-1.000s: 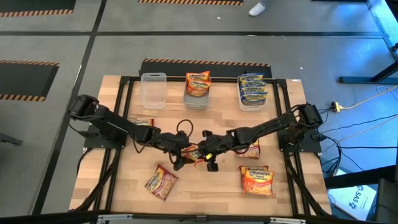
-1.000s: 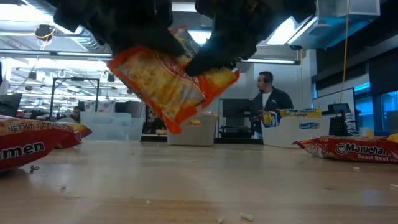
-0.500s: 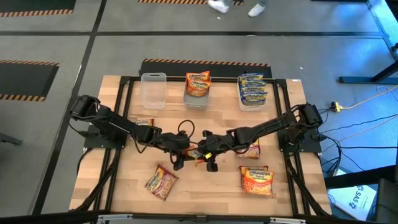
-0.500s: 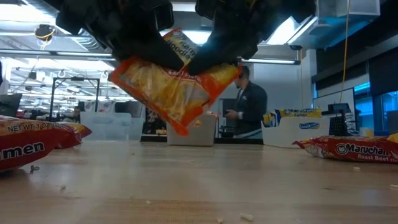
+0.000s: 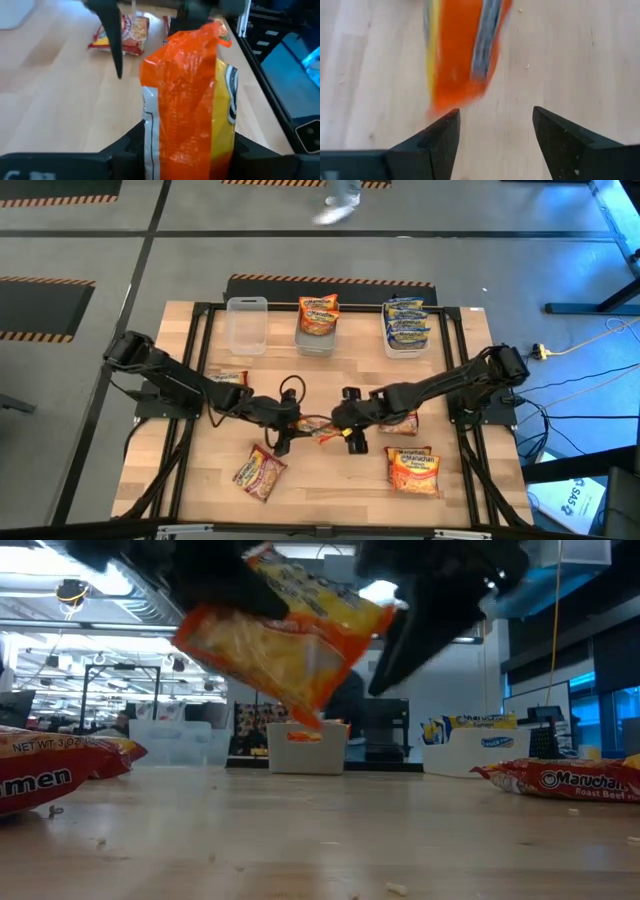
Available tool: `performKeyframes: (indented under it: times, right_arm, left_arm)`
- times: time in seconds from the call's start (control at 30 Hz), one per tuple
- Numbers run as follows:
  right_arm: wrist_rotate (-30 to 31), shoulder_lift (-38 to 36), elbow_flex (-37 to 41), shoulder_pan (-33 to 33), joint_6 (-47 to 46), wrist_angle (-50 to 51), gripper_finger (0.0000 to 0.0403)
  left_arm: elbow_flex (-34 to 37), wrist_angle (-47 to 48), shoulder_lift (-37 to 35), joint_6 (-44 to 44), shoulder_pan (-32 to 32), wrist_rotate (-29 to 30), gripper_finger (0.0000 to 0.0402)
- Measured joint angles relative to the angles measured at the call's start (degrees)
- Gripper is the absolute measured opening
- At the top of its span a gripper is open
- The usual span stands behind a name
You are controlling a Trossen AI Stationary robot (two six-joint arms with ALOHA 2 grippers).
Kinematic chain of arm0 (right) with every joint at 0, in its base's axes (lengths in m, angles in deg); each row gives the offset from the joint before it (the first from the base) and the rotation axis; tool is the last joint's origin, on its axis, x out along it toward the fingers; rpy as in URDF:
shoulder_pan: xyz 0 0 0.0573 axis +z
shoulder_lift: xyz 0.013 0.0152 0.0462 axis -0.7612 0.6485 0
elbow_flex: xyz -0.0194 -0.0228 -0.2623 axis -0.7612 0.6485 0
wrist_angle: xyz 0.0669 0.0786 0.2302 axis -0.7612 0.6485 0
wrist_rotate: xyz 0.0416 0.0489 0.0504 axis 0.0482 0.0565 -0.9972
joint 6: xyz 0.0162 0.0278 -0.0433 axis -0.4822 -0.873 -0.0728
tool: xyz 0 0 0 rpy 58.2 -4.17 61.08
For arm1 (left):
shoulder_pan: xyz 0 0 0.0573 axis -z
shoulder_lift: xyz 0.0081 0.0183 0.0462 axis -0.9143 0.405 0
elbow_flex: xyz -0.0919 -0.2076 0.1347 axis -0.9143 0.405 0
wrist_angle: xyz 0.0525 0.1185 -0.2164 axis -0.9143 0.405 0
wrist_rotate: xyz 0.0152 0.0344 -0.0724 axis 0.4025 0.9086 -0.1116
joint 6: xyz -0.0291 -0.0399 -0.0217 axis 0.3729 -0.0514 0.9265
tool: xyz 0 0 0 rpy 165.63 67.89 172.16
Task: Sort Maruchan noodles
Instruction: Put the orange noodle pack into the gray bin
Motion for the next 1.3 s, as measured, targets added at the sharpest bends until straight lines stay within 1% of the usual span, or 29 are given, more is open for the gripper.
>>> performKeyframes:
  times: [0.03, 0.1, 0.17, 0.23, 0.33, 0.43, 0.5, 0.6, 0.7, 0.83, 0.93, 1.1, 1.13, 1.2, 1.3]
  right_arm:
    - [1.15, -0.66, 2.36, 0.4, -0.85, -2.64, 0.0236]
    - [2.5, -2.69, 7.71, 0.71, -2.13, -11.13, 0.0236]
    - [2.36, -3.74, 13.55, 0.66, -2.77, -25.43, 0.0236]
    - [1.69, -4.05, 19.54, 0.6, -3.01, -38.2, 0.0236]
    - [2.17, -3.26, 25.92, 0.53, -4.02, -57.82, 0.0237]
    - [4.44, -2.67, 29.42, 0.56, -3.97, -69.94, 0.0237]
    - [4.84, -2.32, 30.27, 0.53, -3.73, -74.45, 0.0237]
    - [5.01, -0.78, 29.43, 0.53, -2.96, -77.72, 0.0237]
    - [6.34, 1.61, 27.46, 0.51, -1.34, -79.1, 0.0237]
    - [6.88, 3.27, 24.51, 0.49, 1.49, -79.83, 0.023]
    - [6.77, 4.07, 23.03, 0.47, 2.64, -79.68, 0.0198]
    - [6.87, 4.59, 22.34, 0.49, 4.59, -78.76, 0.0107]
    - [7.2, 4.59, 22.28, 0.49, 4.56, -78.36, 0.0097]
    - [8.46, 4.59, 22.26, 0.51, 4.4, -78.18, 0.0097]
    - [8.67, 4.59, 22.26, 0.51, 4.44, -76.89, 0.0097]
  left_arm:
    - [0.35, 0.66, -1.11, -0.27, 0.57, 1.11, 0.0131]
    - [1.17, -0.84, -1.96, -1.11, 1.46, 3.45, 0.0131]
    - [3.21, -2.33, -3.14, -1.67, 2.35, 6.14, 0.0131]
    - [5.03, -8.06, -2.87, -2.62, 2.46, 7.3, 0.0131]
    - [8.27, -16.09, -2.67, -2.86, 2.35, 7.77, 0.0131]
    - [10.43, -22.79, -2.39, -3.32, 2.32, 8.44, 0.013]
    - [11.22, -25.11, -2.39, -3.44, 2.26, 9.6, 0.013]
    - [11.4, -27.69, -2.33, -4.49, 1.71, 10.83, 0.013]
    - [11.4, -30.03, -2.33, -5.77, 1.1, 10.6, 0.013]
    - [11.38, -30.51, -2.34, -6.01, 0.73, 10.5, 0.013]
    - [11.38, -30.72, -2.34, -5.99, 0.77, 9.61, 0.0132]
    - [11.38, -30.63, -2.34, -5.77, 0.77, 9.19, 0.014]
    - [11.38, -30.53, -2.34, -5.77, 0.77, 9.33, 0.0142]
    - [11.38, -30.33, -2.34, -5.33, 0.71, 9.46, 0.0148]
    - [11.38, -29.64, -2.37, -5.6, 0.71, 8.92, 0.0162]
